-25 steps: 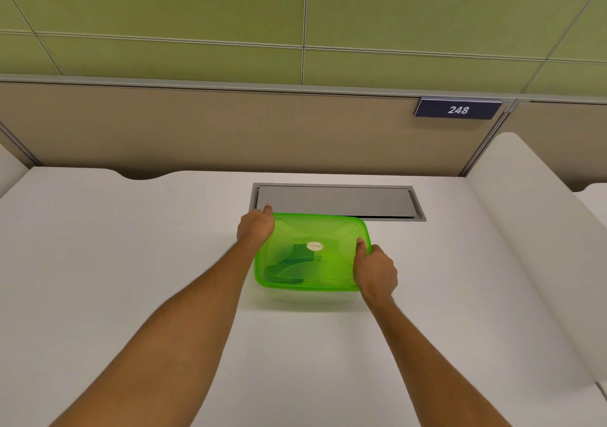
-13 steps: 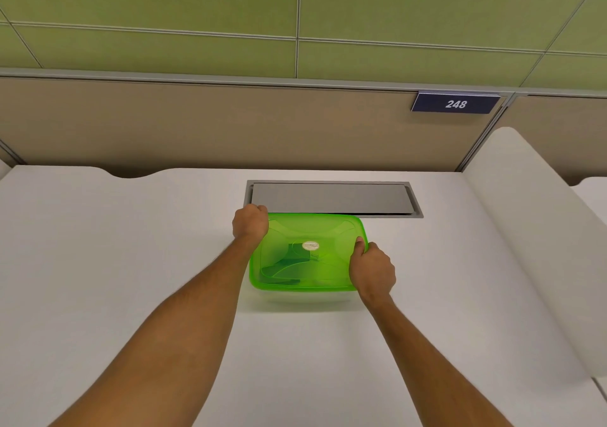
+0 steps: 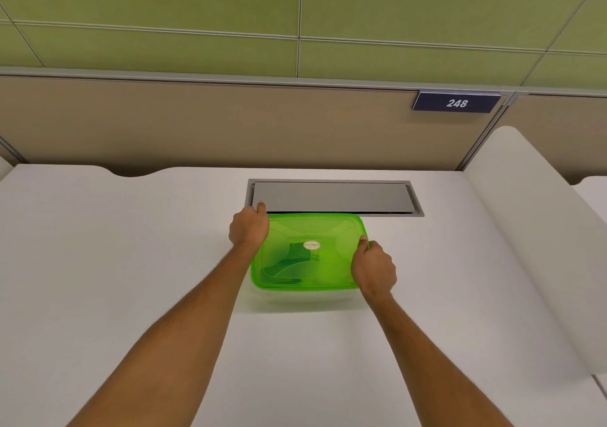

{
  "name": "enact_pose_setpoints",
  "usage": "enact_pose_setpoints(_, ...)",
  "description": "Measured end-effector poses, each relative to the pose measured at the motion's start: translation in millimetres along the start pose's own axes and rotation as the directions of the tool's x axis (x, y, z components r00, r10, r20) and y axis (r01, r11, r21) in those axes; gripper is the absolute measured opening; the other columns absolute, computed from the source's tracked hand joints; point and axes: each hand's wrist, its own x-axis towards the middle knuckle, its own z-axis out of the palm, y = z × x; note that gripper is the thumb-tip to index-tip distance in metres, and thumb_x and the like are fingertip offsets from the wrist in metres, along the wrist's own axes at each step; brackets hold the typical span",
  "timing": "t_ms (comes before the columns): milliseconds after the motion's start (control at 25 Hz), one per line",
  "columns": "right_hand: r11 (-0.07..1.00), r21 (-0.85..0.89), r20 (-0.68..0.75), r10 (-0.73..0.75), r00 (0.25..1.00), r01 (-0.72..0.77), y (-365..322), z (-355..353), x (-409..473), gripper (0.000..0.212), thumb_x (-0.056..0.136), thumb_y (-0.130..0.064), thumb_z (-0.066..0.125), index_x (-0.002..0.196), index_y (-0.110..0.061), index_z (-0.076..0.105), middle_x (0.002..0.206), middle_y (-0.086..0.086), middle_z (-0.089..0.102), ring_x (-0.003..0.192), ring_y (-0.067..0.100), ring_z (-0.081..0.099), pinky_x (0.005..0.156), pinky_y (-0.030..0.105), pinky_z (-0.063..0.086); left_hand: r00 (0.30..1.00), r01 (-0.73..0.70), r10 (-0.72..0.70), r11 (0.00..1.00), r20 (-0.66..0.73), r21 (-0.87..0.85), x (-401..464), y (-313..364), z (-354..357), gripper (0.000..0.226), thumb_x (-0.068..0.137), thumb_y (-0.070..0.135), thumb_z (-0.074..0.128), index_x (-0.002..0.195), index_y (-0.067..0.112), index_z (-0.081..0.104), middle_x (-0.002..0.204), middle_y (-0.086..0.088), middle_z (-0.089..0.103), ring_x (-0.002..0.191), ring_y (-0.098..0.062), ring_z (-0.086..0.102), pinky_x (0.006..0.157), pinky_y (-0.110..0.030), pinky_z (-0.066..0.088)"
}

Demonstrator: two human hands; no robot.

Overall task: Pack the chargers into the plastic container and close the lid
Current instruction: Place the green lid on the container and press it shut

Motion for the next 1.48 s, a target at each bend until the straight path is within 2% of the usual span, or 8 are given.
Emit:
enact_pose_setpoints(120,1.0,0.013,-0.011,0.004,1.0,-0.004,-0.1,1.0,0.1,0.052,0.098,-0.047,0.025,0.104,-0.008,0.06,0.106,0.021,0.066,0.099,0.041,0.06,0.079,0.042,0.046,0.996,0.024,-0.036,0.989,0.082,0.143,-23.8,-15.9,-1.7,0.065,0.094,0.058,0.025,0.118,0.007,0.058,0.119,-0.019,0.062,0.108,-0.038,0.056,0.084,-0.04,0.044)
enact_pose_setpoints(240,1.0,0.017,-0.023,0.011,1.0,-0.011,-1.4,2.0,-0.7,0.053,0.098,-0.047,0.026,0.106,-0.007,0.06,0.107,0.022,0.066,0.1,0.042,0.06,0.08,0.042,0.046,0.992,0.043,-0.068,0.976,0.108,0.215,-50.1,-37.2,-0.8,0.069,0.093,0.061,0.021,0.119,0.006,0.054,0.119,-0.02,0.061,0.108,-0.039,0.056,0.087,-0.041,0.048)
enact_pose_setpoints(320,1.0,0.018,-0.028,0.017,0.999,-0.017,-1.6,2.4,-1.9,0.054,0.098,-0.047,0.026,0.107,-0.006,0.06,0.108,0.022,0.066,0.1,0.042,0.06,0.081,0.043,0.047,0.991,0.075,-0.093,0.981,0.096,0.18,-64.6,-42.7,0.1,0.066,0.094,0.058,0.022,0.116,0.004,0.054,0.115,-0.02,0.061,0.104,-0.039,0.057,0.087,-0.044,0.051)
enact_pose_setpoints(440,1.0,0.017,-0.029,0.015,0.999,-0.015,-2.8,2.3,-2.6,0.053,0.099,-0.046,0.026,0.107,-0.006,0.06,0.108,0.023,0.065,0.101,0.043,0.06,0.082,0.043,0.047,0.996,0.084,-0.086,0.985,0.009,0.153,-76.2,-39.7,-0.9,0.061,0.097,0.052,0.024,0.112,0.002,0.056,0.114,-0.022,0.062,0.106,-0.04,0.057,0.085,-0.042,0.045)
enact_pose_setpoints(720,1.0,0.02,-0.014,-0.014,1.0,0.015,-2.3,-0.2,-2.7,0.053,0.099,-0.044,0.025,0.107,-0.004,0.06,0.108,0.025,0.065,0.101,0.043,0.06,0.081,0.043,0.047,0.995,0.068,-0.071,0.996,-0.065,-0.056,-81.3,-44.6,-1.2,0.053,0.101,0.04,0.026,0.103,-0.001,0.06,0.108,-0.026,0.063,0.104,-0.042,0.056,0.082,-0.044,0.043)
enact_pose_setpoints(960,1.0,0.006,-0.002,-0.009,1.0,0.009,-4.6,-1.6,-5.4,0.053,0.099,-0.044,0.024,0.11,-0.005,0.059,0.111,0.025,0.064,0.104,0.044,0.059,0.085,0.044,0.046,0.992,0.002,-0.014,0.995,-0.125,-0.098,-85.2,-48.1,1.2,0.048,0.102,0.031,0.03,0.095,-0.005,0.06,0.098,-0.03,0.064,0.096,-0.044,0.057,0.077,-0.045,0.043)
enact_pose_setpoints(1240,1.0,-0.007,-0.013,0.003,1.0,-0.003,-4.2,-0.4,-2.6,0.053,0.099,-0.043,0.025,0.11,-0.004,0.06,0.113,0.025,0.064,0.105,0.043,0.059,0.087,0.045,0.047,0.983,0.002,-0.029,0.989,-0.184,-0.147,-86.7,-50.5,5.4,0.045,0.1,0.03,0.033,0.091,-0.004,0.061,0.092,-0.03,0.065,0.089,-0.045,0.058,0.071,-0.044,0.043)
enact_pose_setpoints(1480,1.0,0.012,0.013,0.028,1.0,-0.028,-5.1,-1.9,-3.0,0.054,0.098,-0.044,0.026,0.112,-0.004,0.059,0.116,0.024,0.063,0.108,0.043,0.058,0.09,0.045,0.045,0.984,0.05,-0.061,0.996,-0.164,-0.072,-86.9,-46.2,2.3,0.043,0.099,0.033,0.032,0.096,0.001,0.061,0.096,-0.025,0.066,0.092,-0.042,0.059,0.071,-0.042,0.044)
